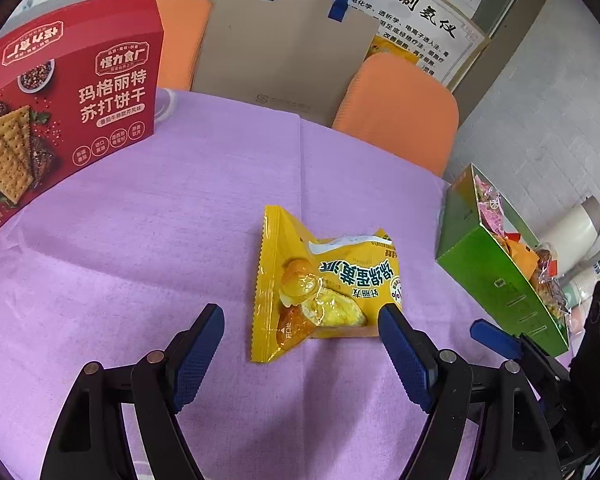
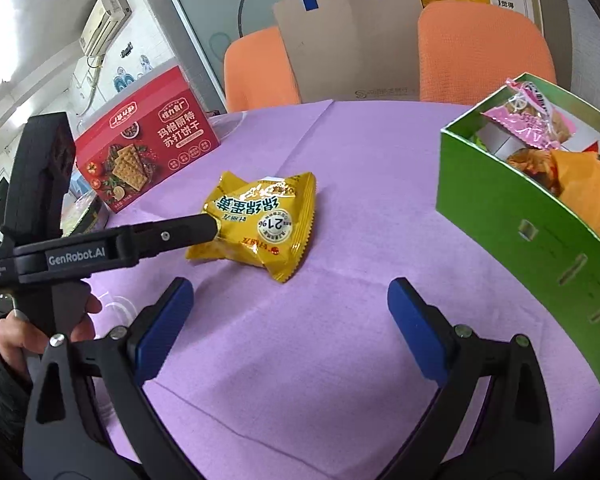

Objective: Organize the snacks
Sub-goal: 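Move both tools toward the yellow chip bag on the table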

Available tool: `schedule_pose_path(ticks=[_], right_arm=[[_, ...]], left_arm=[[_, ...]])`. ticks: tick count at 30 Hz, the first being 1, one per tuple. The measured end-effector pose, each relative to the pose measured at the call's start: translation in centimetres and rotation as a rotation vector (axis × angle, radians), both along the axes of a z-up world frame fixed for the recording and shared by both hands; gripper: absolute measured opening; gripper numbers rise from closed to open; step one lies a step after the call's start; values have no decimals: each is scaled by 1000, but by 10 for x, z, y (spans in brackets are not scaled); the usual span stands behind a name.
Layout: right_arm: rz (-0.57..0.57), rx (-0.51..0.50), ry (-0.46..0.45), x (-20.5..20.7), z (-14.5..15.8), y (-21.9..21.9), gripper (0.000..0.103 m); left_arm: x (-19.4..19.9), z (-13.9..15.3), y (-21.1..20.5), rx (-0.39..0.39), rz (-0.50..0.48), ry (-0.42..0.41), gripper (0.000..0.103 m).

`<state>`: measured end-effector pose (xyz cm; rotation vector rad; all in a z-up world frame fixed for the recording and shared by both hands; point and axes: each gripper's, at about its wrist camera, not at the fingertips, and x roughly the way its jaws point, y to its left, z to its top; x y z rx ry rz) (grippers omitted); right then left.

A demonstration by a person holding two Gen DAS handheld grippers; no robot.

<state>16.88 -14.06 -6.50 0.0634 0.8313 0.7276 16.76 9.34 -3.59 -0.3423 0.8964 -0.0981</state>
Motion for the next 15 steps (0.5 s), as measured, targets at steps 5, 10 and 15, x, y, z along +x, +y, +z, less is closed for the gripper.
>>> schedule_pose_path(ticks=[5,10,15], right_arm=[[12,-6,15,12,-5,13,92],[22,-14,10,18,-6,23,91],[24,-16,24,25,-8,27,88]], left_arm=[[9,-5,1,-25,-22,6,80],[17,-7,3,-51,-50,0,80],[23,-9,6,-71,-64,1,77]])
